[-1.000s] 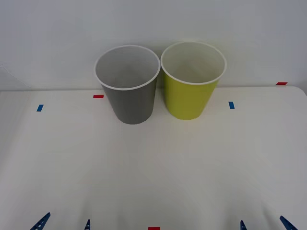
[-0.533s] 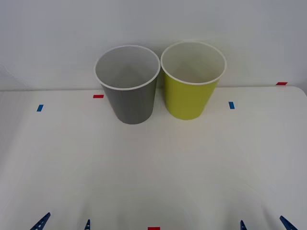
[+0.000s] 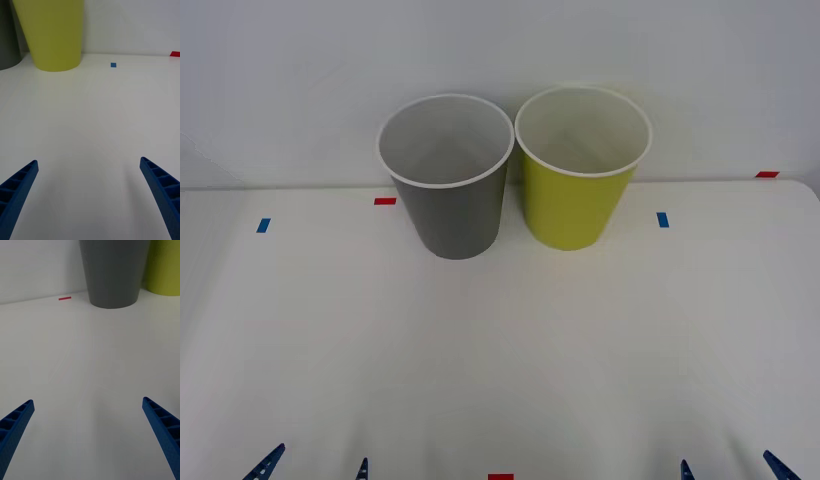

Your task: Put cans in the gray bin and PET bottles in the light green bin.

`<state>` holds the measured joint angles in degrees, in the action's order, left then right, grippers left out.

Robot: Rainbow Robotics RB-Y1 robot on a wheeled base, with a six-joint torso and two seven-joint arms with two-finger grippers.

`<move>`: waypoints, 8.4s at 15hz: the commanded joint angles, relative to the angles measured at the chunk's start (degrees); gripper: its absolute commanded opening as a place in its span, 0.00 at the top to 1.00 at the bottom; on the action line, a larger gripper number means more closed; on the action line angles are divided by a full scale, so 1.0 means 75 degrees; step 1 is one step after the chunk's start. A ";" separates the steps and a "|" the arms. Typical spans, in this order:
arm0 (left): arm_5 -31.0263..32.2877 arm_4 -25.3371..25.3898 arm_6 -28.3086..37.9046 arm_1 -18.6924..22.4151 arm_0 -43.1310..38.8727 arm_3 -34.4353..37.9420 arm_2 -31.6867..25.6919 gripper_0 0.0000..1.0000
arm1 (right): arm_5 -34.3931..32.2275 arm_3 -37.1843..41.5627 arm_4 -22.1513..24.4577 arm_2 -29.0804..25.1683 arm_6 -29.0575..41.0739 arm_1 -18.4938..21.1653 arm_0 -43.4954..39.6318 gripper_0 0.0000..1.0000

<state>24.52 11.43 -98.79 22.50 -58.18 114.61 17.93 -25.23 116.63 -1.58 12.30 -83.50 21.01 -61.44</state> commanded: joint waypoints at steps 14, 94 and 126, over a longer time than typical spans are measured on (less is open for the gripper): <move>0.0000 0.0000 0.0000 0.0000 0.0000 0.0000 0.0000 0.00 | 0.0000 0.0000 -0.0001 0.0000 0.0000 0.0000 0.0000 0.07; 0.0000 0.0000 0.0000 0.0000 0.0000 0.0000 0.0000 0.00 | 0.0000 0.0000 -0.0001 0.0000 0.0000 0.0000 0.0000 0.07; 0.0000 0.0000 0.0000 0.0000 0.0000 0.0000 0.0000 0.00 | 0.0000 0.0000 -0.0001 0.0000 0.0000 0.0000 0.0000 0.07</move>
<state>24.52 11.43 -98.79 22.50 -58.18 114.61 17.93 -25.22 116.63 -1.58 12.30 -83.50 21.01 -61.44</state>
